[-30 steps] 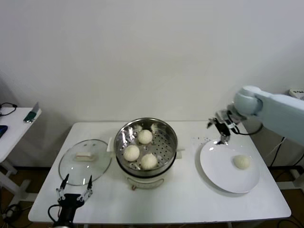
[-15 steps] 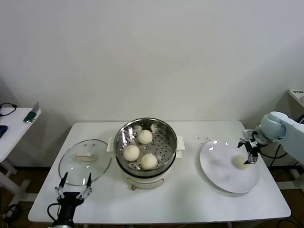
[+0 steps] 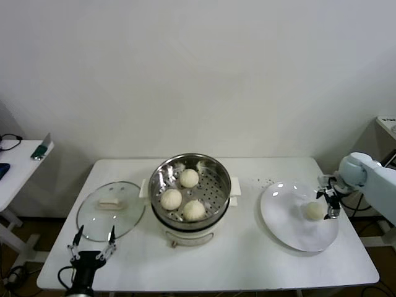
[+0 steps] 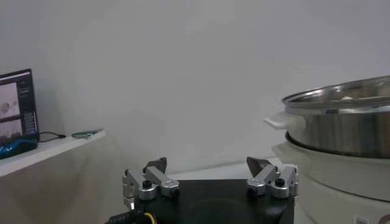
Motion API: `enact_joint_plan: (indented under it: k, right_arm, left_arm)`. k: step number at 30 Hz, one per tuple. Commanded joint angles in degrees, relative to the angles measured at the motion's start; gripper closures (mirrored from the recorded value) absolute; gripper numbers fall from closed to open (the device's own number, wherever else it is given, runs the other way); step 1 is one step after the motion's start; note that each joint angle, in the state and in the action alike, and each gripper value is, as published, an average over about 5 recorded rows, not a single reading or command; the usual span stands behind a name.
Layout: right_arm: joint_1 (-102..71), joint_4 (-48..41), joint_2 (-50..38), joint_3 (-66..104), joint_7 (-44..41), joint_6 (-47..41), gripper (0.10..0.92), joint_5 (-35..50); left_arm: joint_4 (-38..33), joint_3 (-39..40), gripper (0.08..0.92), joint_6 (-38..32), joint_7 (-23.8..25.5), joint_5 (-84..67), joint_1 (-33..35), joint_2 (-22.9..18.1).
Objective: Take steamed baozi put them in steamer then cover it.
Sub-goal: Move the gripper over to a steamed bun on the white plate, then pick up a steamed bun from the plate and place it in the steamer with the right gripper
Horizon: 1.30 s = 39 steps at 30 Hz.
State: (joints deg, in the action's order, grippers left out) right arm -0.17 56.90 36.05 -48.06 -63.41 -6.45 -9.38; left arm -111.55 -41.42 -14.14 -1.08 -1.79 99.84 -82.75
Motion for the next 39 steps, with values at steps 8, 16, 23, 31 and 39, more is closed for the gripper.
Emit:
enact_joint_plan:
  k: [8, 16, 23, 31, 39]
  right_arm:
    - [-0.4, -7.6, 6.7, -0.7, -0.7, 1.9, 0.203, -2.3]
    - [0.5, -8.5, 7.3, -1.6, -1.3, 2.5, 0.217, -2.0]
    - [0.9, -7.5, 6.6, -2.0, -1.2, 2.2, 0.297, -0.7]
    - [9.8, -2.9, 4.1, -9.5, -0.7, -0.7, 0.346, 8.4]
    - [34.6, 3.1, 7.7, -30.2, 0.8, -6.5, 0.344, 28.4]
  left_arm:
    - [0.1, -0.1, 0.177, 0.2, -0.4, 0.5, 0.0, 0.1]
    - [0.3, 0.0, 0.177, 0.4, -0.4, 0.5, -0.1, 0.1]
    - [0.2, 0.0, 0.177, 0.5, -0.5, 0.6, -0.1, 0.1]
    - [-0.2, 0.2, 0.177, 0.6, -0.4, 0.7, 0.3, 0.2]
    - [-0.8, 1.4, 0.177, 0.5, -0.1, 1.4, 1.1, 0.4]
